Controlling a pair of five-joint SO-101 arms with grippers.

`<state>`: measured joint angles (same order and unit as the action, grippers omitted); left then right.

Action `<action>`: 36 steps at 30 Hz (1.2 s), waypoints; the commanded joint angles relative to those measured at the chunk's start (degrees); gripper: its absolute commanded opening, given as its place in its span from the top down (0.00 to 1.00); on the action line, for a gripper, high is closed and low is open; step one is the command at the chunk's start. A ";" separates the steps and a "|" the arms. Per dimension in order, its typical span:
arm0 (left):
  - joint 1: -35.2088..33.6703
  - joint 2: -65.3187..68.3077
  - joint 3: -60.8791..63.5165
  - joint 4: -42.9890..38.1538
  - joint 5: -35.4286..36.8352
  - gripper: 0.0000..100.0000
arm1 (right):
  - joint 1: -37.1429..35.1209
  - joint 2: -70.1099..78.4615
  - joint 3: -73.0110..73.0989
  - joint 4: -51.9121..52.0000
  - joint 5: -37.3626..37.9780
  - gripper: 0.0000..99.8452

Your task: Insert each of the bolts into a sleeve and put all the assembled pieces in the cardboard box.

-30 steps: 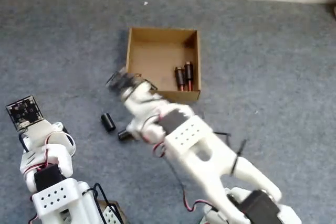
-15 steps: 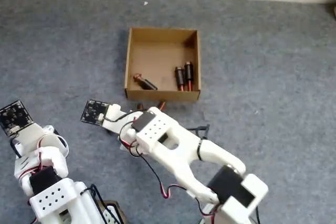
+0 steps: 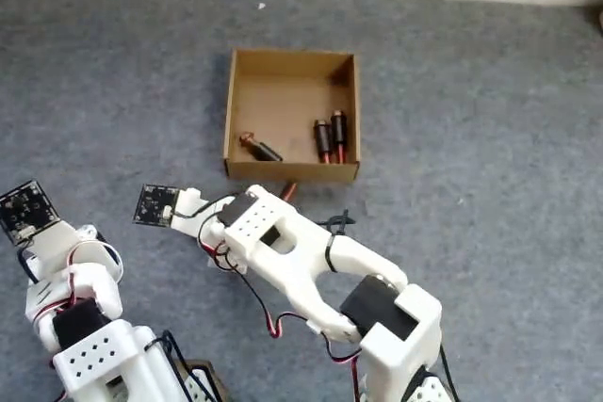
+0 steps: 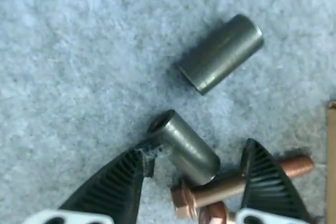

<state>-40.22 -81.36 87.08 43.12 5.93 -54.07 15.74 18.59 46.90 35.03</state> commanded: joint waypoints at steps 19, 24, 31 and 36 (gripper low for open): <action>-0.57 -0.66 -2.59 -1.14 -0.53 0.99 | -0.84 -7.08 -2.07 0.31 2.46 0.99; -0.57 -0.66 -2.42 -1.32 -0.53 0.99 | 1.63 -22.81 6.46 1.45 -1.41 0.99; -0.57 -0.66 -2.42 -1.32 -0.53 0.99 | 10.07 -42.07 23.96 1.45 -5.27 0.99; -0.57 -0.66 -2.42 -1.32 -0.53 0.99 | 18.95 -50.59 34.77 1.45 -7.47 0.99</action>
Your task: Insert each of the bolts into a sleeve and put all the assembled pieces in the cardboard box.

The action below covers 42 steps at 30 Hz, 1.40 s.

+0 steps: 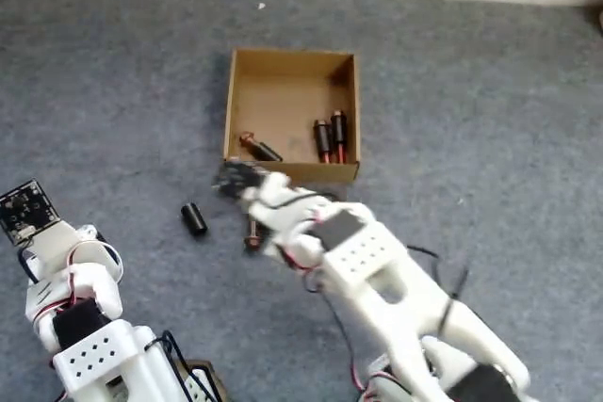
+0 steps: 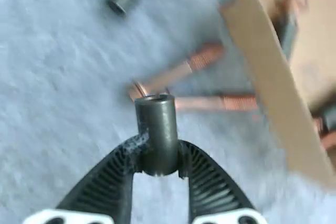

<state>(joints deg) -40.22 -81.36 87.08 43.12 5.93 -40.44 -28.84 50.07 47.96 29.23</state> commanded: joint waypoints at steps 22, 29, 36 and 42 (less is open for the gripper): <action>-0.48 -0.66 -2.33 -1.32 -0.53 0.99 | 11.38 -7.34 13.58 0.13 -11.78 0.84; -0.48 -0.66 -2.33 -1.32 -0.53 0.99 | 9.80 -4.79 13.23 0.13 -11.78 0.84; -0.48 -0.66 -2.33 -1.32 -0.53 0.99 | 10.95 8.75 6.55 -0.66 -11.78 0.84; -0.48 -0.66 -2.33 -1.32 -0.53 0.99 | 12.70 14.99 2.24 -0.66 -11.78 0.84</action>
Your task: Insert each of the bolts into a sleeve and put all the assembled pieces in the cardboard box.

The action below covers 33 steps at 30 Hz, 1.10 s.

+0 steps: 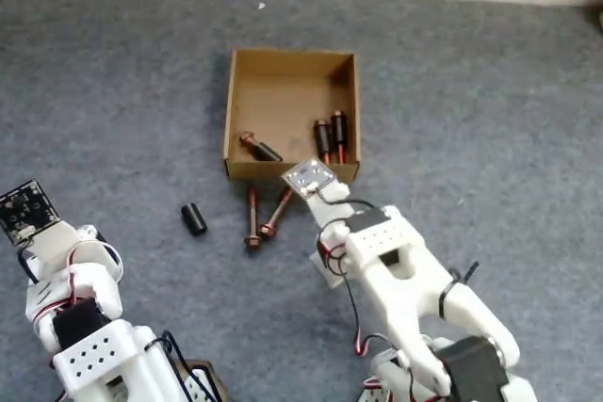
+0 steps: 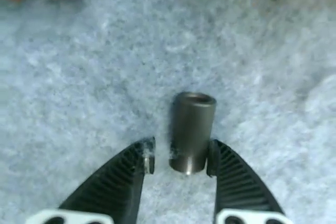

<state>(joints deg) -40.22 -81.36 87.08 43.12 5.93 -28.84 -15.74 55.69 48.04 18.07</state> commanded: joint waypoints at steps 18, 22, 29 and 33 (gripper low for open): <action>-0.48 -0.66 -2.33 -1.32 -0.53 0.99 | 1.10 2.15 -5.76 -0.84 2.02 0.99; -0.48 -0.66 -2.33 -1.32 -0.53 0.99 | 1.10 -1.89 -5.76 -0.31 5.98 0.99; -0.48 -0.66 -2.33 -1.23 -0.44 0.99 | 1.01 -22.02 -3.38 9.01 5.71 0.99; 3.03 -0.57 -2.33 -1.05 -0.44 0.99 | 1.01 -32.04 -2.86 14.20 5.54 0.99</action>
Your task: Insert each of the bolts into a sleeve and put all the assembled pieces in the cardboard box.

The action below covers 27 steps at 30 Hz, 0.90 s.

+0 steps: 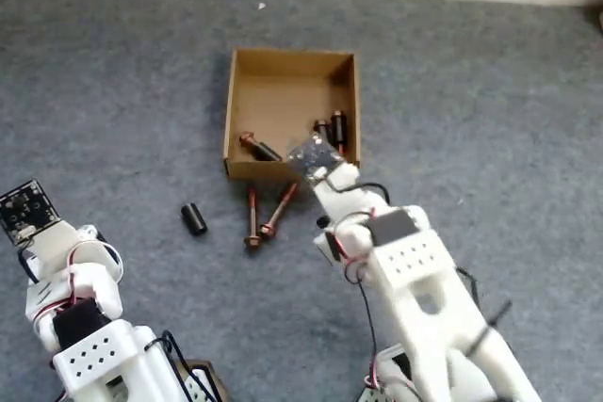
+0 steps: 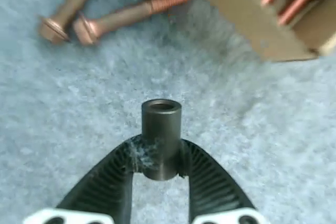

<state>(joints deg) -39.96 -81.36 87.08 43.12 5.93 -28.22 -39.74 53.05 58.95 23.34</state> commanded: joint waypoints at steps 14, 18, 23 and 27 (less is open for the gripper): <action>25.01 -0.13 -7.60 10.81 -13.45 0.99 | 14.02 -19.38 9.36 -3.47 -17.32 0.99; 32.92 0.04 -15.87 20.22 -15.21 0.93 | 16.48 -19.65 15.43 -11.12 -17.32 0.99; 43.30 4.35 -26.51 28.57 -15.21 0.92 | 20.97 -19.65 19.56 -17.36 -17.32 0.99; 47.60 18.95 -34.59 29.19 -15.12 0.89 | 23.34 -19.65 20.70 -19.56 -20.22 0.99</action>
<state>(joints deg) 4.62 -71.60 59.82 72.04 -8.31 -7.03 -58.11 74.24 42.24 5.58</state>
